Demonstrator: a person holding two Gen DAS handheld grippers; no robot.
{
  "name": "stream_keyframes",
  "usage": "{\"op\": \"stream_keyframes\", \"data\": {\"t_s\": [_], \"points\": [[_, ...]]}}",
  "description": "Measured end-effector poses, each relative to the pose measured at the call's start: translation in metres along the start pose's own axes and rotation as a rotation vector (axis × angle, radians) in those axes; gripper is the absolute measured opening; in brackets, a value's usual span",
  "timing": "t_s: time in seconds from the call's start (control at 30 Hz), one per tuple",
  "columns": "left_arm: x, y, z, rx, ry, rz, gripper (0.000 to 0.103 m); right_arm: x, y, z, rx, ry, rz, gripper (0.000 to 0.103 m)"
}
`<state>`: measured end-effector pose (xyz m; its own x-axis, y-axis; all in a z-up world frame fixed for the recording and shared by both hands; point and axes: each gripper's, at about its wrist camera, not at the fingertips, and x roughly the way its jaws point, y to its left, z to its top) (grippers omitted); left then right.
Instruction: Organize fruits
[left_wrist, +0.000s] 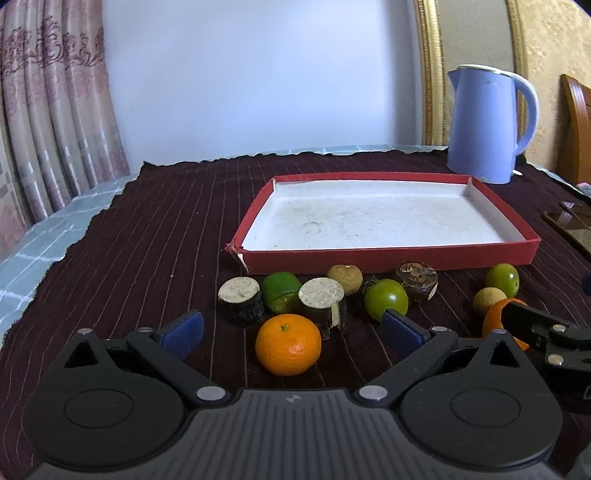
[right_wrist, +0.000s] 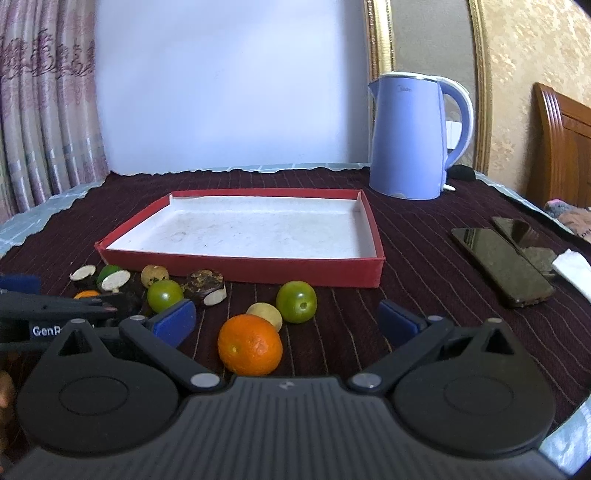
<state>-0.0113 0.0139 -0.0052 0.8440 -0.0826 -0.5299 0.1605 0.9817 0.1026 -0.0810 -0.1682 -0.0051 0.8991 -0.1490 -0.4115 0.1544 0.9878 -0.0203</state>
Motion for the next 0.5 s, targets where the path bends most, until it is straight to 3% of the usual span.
{"op": "stream_keyframes", "data": {"t_s": [0.27, 0.37, 0.5], "points": [[0.004, 0.025, -0.008, -0.029, 0.035, -0.094, 0.103, -0.004, -0.001, -0.007, -0.042, 0.016, 0.046, 0.103], [-0.001, 0.031, -0.012, -0.015, 0.008, -0.095, 0.103, 0.000, 0.003, -0.012, -0.064, 0.030, 0.047, 0.102], [-0.006, 0.034, -0.014, 0.018, -0.024, -0.098, 0.103, 0.007, 0.006, -0.017, -0.056, 0.064, 0.070, 0.093]]}}
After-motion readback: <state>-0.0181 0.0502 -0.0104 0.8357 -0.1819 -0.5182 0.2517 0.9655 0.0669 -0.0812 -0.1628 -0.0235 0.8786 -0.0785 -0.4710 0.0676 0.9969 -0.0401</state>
